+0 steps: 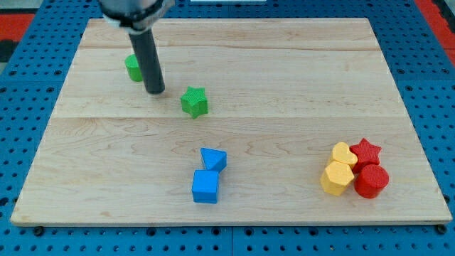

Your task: Push the green star left to the blue cube

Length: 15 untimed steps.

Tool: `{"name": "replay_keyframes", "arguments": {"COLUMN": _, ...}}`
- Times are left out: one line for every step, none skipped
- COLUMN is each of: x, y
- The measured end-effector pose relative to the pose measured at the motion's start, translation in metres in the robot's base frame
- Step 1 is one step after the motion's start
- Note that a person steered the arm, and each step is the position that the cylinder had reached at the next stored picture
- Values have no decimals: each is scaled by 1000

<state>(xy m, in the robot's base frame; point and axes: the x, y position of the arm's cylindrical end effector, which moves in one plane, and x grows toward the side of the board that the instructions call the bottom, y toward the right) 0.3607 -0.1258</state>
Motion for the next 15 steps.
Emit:
{"name": "replay_keyframes", "arguments": {"x": -45, "y": 29}}
{"name": "replay_keyframes", "arguments": {"x": -36, "y": 95}}
{"name": "replay_keyframes", "arguments": {"x": 4, "y": 101}}
{"name": "replay_keyframes", "arguments": {"x": 44, "y": 72}}
{"name": "replay_keyframes", "arguments": {"x": 92, "y": 41}}
{"name": "replay_keyframes", "arguments": {"x": 117, "y": 17}}
{"name": "replay_keyframes", "arguments": {"x": 105, "y": 11}}
{"name": "replay_keyframes", "arguments": {"x": 89, "y": -20}}
{"name": "replay_keyframes", "arguments": {"x": 109, "y": -19}}
{"name": "replay_keyframes", "arguments": {"x": 135, "y": -1}}
{"name": "replay_keyframes", "arguments": {"x": 161, "y": 3}}
{"name": "replay_keyframes", "arguments": {"x": 164, "y": -2}}
{"name": "replay_keyframes", "arguments": {"x": 176, "y": -4}}
{"name": "replay_keyframes", "arguments": {"x": 191, "y": -4}}
{"name": "replay_keyframes", "arguments": {"x": 185, "y": -20}}
